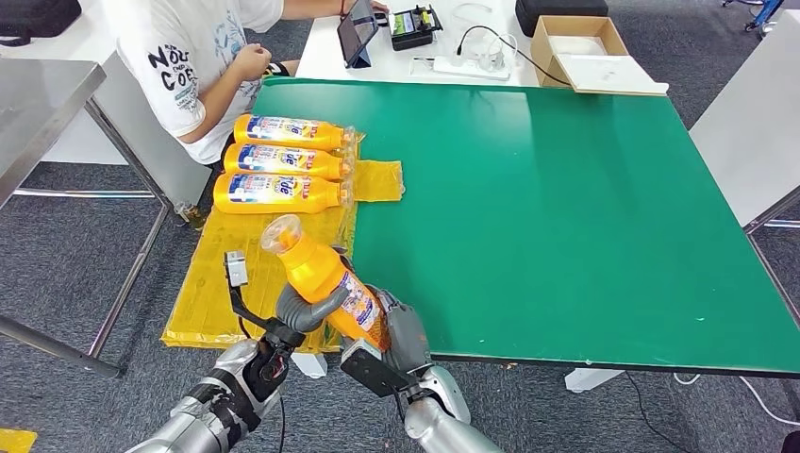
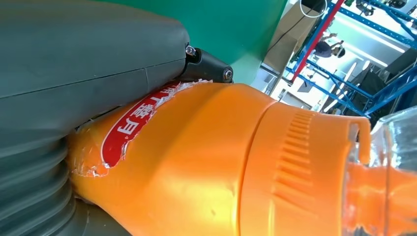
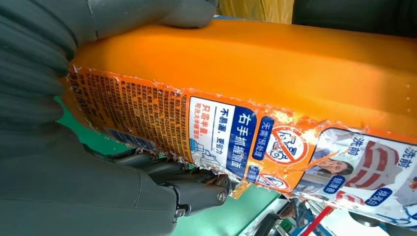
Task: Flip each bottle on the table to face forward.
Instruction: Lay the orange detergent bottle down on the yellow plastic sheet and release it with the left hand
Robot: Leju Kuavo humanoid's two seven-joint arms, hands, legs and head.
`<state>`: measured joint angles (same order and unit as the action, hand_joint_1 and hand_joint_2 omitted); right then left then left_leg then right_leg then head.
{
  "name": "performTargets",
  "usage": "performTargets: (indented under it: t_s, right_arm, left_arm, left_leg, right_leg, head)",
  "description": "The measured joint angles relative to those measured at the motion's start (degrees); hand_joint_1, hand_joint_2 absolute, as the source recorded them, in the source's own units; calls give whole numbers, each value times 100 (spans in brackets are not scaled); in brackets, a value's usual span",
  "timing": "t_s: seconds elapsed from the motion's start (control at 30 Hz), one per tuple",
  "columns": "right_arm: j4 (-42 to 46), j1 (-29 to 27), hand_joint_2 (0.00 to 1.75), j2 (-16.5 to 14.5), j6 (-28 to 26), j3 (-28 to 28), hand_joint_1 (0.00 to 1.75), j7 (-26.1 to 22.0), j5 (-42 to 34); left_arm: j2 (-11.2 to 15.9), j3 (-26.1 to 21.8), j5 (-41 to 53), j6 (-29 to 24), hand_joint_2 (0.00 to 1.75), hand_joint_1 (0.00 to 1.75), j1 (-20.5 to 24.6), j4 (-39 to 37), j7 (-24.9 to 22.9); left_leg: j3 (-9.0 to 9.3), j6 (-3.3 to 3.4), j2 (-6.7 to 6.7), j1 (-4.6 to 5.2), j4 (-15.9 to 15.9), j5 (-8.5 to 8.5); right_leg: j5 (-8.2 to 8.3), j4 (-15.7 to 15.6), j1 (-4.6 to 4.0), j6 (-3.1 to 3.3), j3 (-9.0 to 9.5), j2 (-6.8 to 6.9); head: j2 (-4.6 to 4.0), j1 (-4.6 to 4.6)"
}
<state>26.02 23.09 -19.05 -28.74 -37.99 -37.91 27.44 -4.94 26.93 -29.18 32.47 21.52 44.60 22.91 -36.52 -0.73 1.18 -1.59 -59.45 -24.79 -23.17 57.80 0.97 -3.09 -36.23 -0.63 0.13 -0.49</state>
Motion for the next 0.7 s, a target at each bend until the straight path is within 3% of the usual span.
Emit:
performTargets:
  t_s: [0.03, 0.13, 0.47, 0.6, 0.7]
  right_arm:
    - [-2, -1, 131, -3, 9, 7, 3, 2, 1]
    - [-8, -5, 0, -19, 50, 29, 0, 2, -53]
    - [302, -101, 0, -5, 411, 440, 0, -165, -534]
    - [951, -324, 0, 92, 559, 619, 0, -192, -729]
    - [1799, -636, 0, 180, 532, 770, 0, -207, -909]
  left_arm:
    - [-2, -9, 13, -11, 175, 175, 3, 2, 0]
    - [-23, -42, 88, -139, 175, 175, 18, 29, 9]
    - [-84, -450, 1283, -1755, 175, 175, 84, 398, 379]
    - [-80, -922, 1628, -2366, 175, 175, 84, 633, 436]
    - [-74, -1303, 2342, -3252, 175, 175, 83, 894, 603]
  left_leg:
    - [0, 0, 0, 0, 0, 0]
    - [0, 0, 1, 0, 0, 0]
    - [0, 0, 1, 0, 0, 0]
    - [-1, 0, 1, 0, 0, 0]
    - [-2, 0, 1, -1, 0, 0]
  right_leg:
    - [0, 0, 0, 0, 0, 0]
    - [0, 0, 0, 0, 0, 0]
    - [1, 1, -1, 0, 0, 0]
    - [0, 1, -1, 0, 0, 0]
    - [0, 1, 0, 0, 0, 1]
  head:
    - [0, 0]
    - [0, -1]
    - [0, -1]
    - [0, -1]
    - [0, -1]
